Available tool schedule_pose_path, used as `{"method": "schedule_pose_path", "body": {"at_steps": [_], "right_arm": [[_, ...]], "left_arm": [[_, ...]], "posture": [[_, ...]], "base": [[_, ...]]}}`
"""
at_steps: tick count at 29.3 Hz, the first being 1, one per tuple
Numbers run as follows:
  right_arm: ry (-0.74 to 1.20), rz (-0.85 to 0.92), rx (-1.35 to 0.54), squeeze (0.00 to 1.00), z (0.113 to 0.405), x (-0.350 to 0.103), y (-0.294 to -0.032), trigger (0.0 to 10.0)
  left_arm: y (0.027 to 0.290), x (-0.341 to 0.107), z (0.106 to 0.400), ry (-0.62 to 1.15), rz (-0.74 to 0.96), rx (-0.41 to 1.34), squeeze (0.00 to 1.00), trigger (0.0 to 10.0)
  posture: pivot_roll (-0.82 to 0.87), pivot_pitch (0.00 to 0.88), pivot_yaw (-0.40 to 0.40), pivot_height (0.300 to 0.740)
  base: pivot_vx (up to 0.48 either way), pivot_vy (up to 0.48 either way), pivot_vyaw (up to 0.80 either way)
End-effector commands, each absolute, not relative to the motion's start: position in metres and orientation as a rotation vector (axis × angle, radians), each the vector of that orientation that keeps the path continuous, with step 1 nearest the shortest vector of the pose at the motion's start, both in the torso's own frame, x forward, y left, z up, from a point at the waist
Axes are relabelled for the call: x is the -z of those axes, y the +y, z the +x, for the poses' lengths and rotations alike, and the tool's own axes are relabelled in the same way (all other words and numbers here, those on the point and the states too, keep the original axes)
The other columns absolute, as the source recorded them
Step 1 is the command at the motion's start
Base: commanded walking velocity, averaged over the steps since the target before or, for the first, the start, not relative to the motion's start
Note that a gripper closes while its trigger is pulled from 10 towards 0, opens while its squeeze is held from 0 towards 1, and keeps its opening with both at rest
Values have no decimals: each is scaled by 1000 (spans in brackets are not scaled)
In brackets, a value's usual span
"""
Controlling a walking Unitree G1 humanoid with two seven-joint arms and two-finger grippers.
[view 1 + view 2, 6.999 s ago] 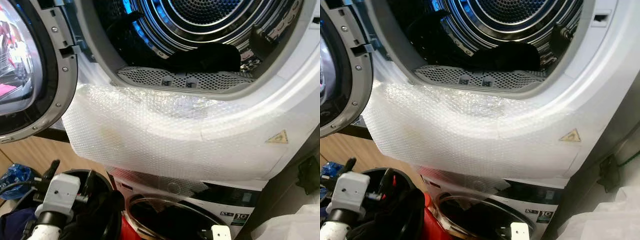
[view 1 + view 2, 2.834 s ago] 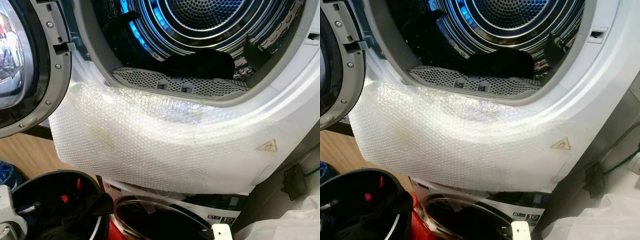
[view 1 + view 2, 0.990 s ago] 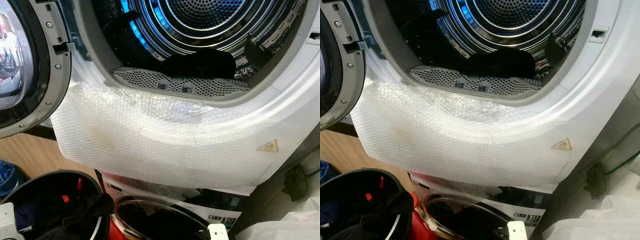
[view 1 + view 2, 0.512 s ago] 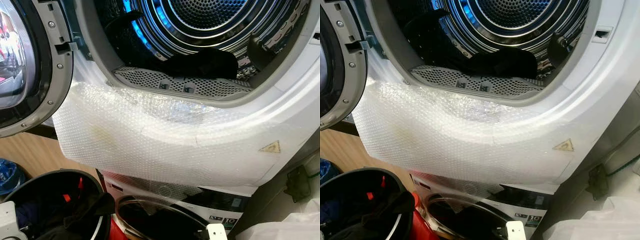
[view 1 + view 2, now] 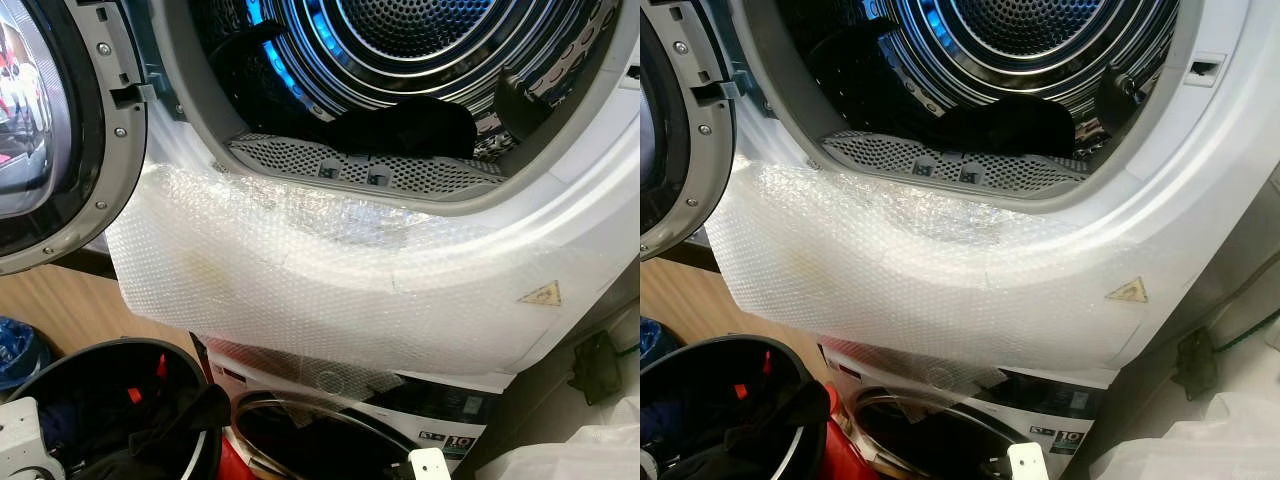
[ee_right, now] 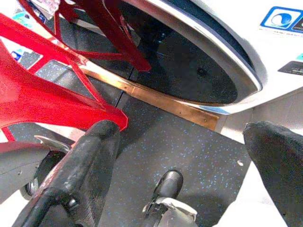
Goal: Clothes washing
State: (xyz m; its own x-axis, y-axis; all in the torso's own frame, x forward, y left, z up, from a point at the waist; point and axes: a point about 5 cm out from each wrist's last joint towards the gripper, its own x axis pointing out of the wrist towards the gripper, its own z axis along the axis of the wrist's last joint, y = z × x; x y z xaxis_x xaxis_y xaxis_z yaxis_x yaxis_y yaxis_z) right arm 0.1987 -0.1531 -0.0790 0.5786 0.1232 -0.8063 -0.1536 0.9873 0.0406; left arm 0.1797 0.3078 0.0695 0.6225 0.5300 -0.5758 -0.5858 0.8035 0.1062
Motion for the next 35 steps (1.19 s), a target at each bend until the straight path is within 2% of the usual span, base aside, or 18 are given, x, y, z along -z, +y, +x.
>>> {"method": "schedule_pose_path", "body": {"at_steps": [1, 9, 17, 18, 20, 21, 23, 25, 27, 31, 32, 33, 34, 35], "right_arm": [[952, -18, -155, 0, 195, 81, -151, 10000], [969, -15, -146, 0, 188, 84, -153, 10000], [964, -19, -149, 0, 191, 83, -154, 10000], [956, -18, -152, 0, 194, 82, -152, 10000], [954, -17, -153, 0, 195, 81, -152, 10000], [952, -19, -155, 0, 195, 81, -152, 10000], [952, -19, -155, 0, 195, 81, -152, 10000], [955, -31, -167, 0, 196, 81, -152, 10000], [955, -32, -173, 0, 196, 81, -150, 10000], [954, -33, -175, 0, 196, 81, -150, 10000], [953, -32, -179, 0, 197, 80, -148, 10000], [953, -32, -179, 0, 197, 80, -148, 10000], [950, -31, -183, 0, 197, 80, -147, 10000], [950, -31, -183, 0, 197, 80, -147, 10000]], "left_arm": [[306, -71, 184, 621, -112, -616, 0, 0], [299, -71, 186, 613, -148, -603, 0, 0], [294, -81, 190, 507, -224, -610, 0, 0], [293, -90, 195, 433, -255, -618, 0, 0], [293, -94, 196, 399, -270, -621, 0, 0], [292, -108, 200, 286, -296, -602, 0, 0], [292, -108, 200, 286, -296, -602, 0, 0], [266, -161, 212, -87, -310, -324, 0, 0], [255, -174, 212, -149, -293, -228, 0, 0], [251, -176, 212, -162, -295, -201, 0, 0], [240, -181, 213, -173, -315, -98, 0, 0], [240, -181, 213, -173, -315, -98, 0, 0], [228, -187, 214, -181, -333, 24, 0, 0], [228, -187, 214, -181, -333, 24, 0, 0]], "posture": [[263, 0, 23, 740], [254, 0, 23, 740], [265, 0, 16, 740], [270, 0, 14, 740], [272, 0, 13, 740], [281, 0, 6, 740], [281, 0, 6, 740], [302, 0, 3, 740], [308, 0, 2, 740], [308, 0, 2, 740], [311, 0, 2, 740], [311, 0, 2, 740], [311, 0, 0, 740], [311, 0, 0, 740]], "base": [[0, 0, 0], [0, 0, 0], [0, 0, 0], [0, 0, 0], [0, 0, 0], [0, 0, 0], [0, 0, 0], [0, 0, 0], [0, 0, 0], [0, 0, 0], [0, 0, 0], [0, 0, 0], [0, 0, 0], [0, 0, 0]]}}
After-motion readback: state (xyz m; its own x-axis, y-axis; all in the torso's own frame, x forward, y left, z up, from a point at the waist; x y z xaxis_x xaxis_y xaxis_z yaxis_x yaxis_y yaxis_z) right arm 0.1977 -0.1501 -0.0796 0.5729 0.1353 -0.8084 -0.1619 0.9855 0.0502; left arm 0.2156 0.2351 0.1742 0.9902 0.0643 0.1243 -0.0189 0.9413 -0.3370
